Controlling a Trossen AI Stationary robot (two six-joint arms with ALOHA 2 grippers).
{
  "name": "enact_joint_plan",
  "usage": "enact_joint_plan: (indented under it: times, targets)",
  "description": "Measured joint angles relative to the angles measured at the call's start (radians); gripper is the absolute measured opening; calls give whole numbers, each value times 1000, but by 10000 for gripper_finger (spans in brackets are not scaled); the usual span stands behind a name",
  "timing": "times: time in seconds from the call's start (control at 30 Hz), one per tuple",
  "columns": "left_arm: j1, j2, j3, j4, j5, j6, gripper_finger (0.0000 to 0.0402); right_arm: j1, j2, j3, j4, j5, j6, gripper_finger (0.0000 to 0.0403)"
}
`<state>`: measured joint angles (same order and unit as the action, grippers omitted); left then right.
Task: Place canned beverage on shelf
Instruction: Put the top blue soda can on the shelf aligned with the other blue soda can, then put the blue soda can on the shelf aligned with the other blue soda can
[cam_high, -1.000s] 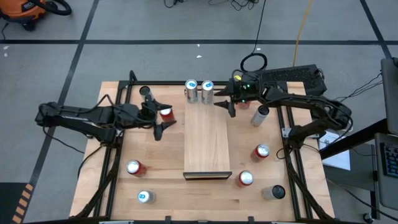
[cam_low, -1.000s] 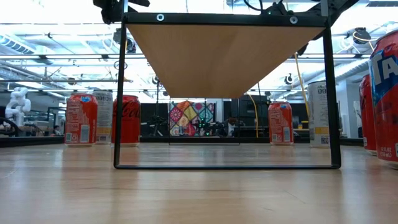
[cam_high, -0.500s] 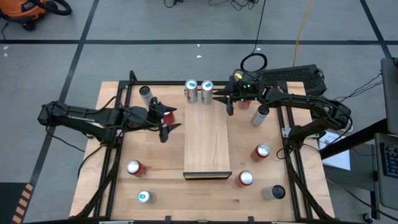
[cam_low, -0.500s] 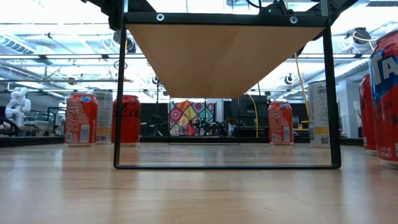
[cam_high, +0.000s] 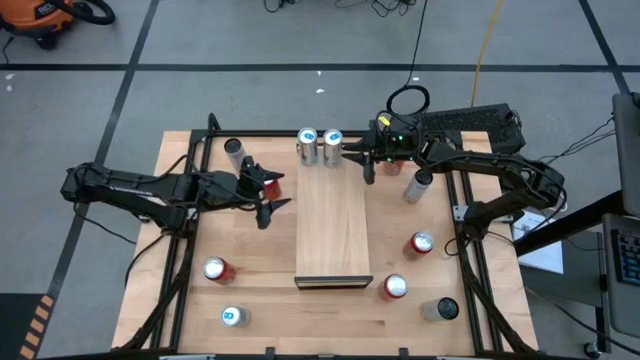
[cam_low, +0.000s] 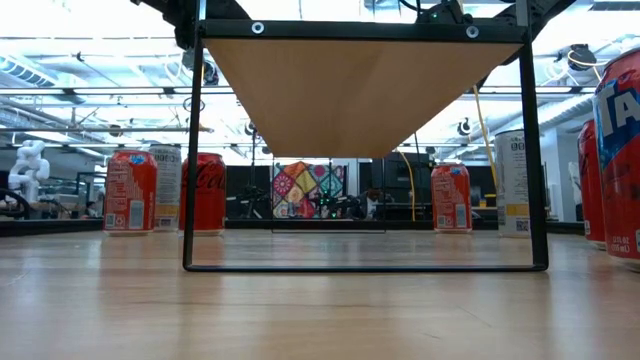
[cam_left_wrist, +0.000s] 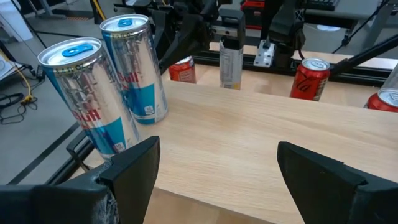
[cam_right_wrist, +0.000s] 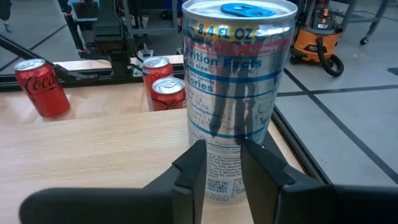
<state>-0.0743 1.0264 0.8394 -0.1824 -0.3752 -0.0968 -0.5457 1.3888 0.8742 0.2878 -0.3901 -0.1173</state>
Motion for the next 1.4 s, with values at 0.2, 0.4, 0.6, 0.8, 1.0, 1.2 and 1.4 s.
enact_joint_plan:
  times: [0.2,0.4,0.6,0.8,1.0,1.2,1.4]
  targets:
    - [0,0,0,2,0,0,322,0,-4,1,-58,-3,33,75]
    - [0,0,0,2,0,8,322,29,-4,1,-90,-3,38,75]
    - [0,0,0,11,0,8,322,64,-4,1,-75,1,34,75]
    - [0,0,0,26,0,8,322,77,-4,1,-39,74,25,75]
    - [0,0,0,27,0,5,322,77,-4,1,-6,75,25,75]
    - [0,0,0,26,0,0,322,79,-4,1,-8,71,34,75]
    - [-9,0,0,11,0,-19,322,88,-10,1,-44,-49,73,75]
